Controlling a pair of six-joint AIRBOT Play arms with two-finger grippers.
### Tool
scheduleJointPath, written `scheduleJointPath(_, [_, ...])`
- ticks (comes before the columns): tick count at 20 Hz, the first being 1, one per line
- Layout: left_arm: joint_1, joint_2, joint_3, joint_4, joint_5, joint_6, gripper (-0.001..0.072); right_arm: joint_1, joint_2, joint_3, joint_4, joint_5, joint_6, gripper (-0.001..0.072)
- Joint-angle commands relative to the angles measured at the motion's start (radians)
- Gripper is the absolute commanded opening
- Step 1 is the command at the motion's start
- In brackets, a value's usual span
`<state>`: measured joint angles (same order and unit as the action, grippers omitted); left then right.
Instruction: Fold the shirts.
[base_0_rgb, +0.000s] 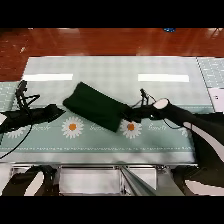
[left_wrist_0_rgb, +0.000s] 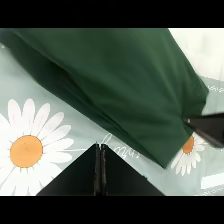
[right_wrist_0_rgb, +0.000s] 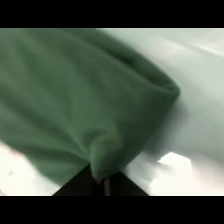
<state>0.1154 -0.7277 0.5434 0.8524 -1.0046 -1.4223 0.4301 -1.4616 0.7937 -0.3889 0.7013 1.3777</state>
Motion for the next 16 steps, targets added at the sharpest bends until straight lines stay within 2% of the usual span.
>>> scheduleJointPath(1, [0.0,0.0,0.0,0.0,-0.001,0.0,0.0019,0.016,-0.05,0.203,0.023,0.071,-0.099,0.0032])
scheduleJointPath(3, [0.0,-0.001,0.0,0.001,0.0,0.0,0.0018,-0.005,-0.05,0.352,-0.043,0.104,-0.063,0.0031])
scheduleJointPath(7, [0.0,0.0,0.0,0.001,0.002,0.0,0.0019,-0.098,-0.05,0.67,-0.294,0.275,0.11,0.0032])
scheduleJointPath(10, [0.0,0.0,0.0,0.001,0.002,0.0,0.0019,-0.2,-0.047,0.852,-0.356,0.427,0.18,0.0032])
scheduleJointPath(13, [0.0,0.0,0.0,0.001,0.001,0.0,0.0019,-0.336,-0.007,0.958,-0.378,0.544,0.227,0.0032])
scheduleJointPath(16, [0.0,0.0,0.0,0.0,0.002,0.0,0.0019,-0.488,0.079,0.975,-0.469,0.603,0.324,0.0032])
